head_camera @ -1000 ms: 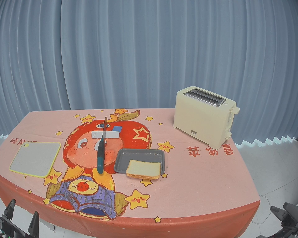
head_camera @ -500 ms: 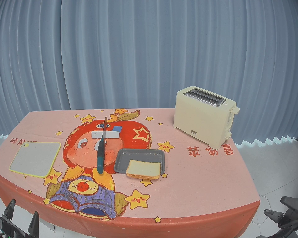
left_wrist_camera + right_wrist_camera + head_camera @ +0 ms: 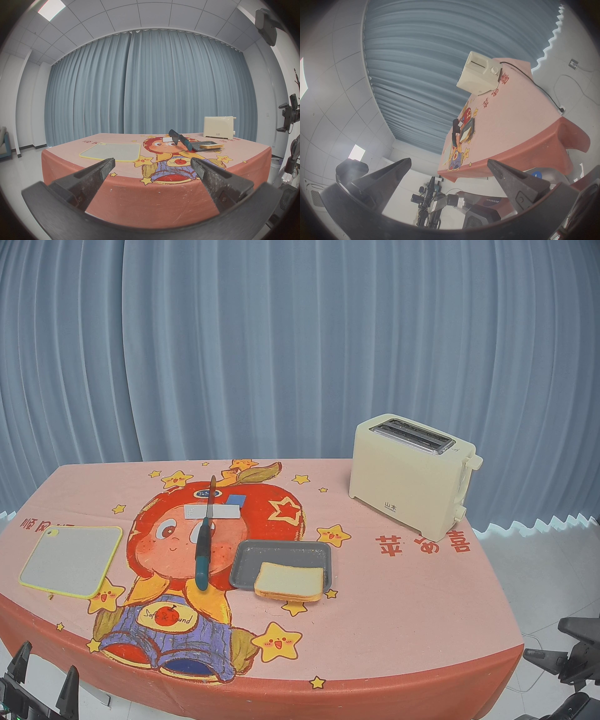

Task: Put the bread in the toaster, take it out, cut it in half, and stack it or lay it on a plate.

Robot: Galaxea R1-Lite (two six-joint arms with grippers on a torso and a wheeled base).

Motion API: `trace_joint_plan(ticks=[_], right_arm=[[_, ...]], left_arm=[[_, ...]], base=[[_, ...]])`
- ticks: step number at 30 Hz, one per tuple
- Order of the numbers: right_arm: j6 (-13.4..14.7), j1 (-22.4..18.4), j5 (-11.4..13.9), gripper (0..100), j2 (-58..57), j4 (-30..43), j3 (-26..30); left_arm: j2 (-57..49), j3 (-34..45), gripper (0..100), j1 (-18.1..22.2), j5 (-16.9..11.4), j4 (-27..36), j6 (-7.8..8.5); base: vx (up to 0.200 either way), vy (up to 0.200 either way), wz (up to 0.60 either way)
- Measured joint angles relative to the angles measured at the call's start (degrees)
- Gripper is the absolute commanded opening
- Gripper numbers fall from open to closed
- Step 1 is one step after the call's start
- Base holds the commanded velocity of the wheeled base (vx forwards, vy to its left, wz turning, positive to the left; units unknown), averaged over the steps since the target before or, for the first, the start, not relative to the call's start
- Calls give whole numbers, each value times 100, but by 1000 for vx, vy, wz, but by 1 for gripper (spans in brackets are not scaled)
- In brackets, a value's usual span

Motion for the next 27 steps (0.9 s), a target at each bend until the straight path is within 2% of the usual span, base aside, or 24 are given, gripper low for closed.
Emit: trace_joint_plan(ticks=[10, 15, 19, 27], right_arm=[[119, 669, -76, 100, 1163, -1013, -43], [174, 957, -235, 100, 1609, -1415, -100], [191, 1213, -558, 100, 1968, -1659, -179], [213, 2089, -1172, 100, 2690, -2275, -299]], left_arm=[[0, 0, 100, 0, 0, 2, 2], [0, 0, 100, 0, 0, 2, 2], [0, 0, 100, 0, 0, 2, 2], [0, 0, 100, -2, 0, 2, 2]], base=[[0, 0, 0], [0, 0, 0], [0, 0, 0], [0, 0, 0]])
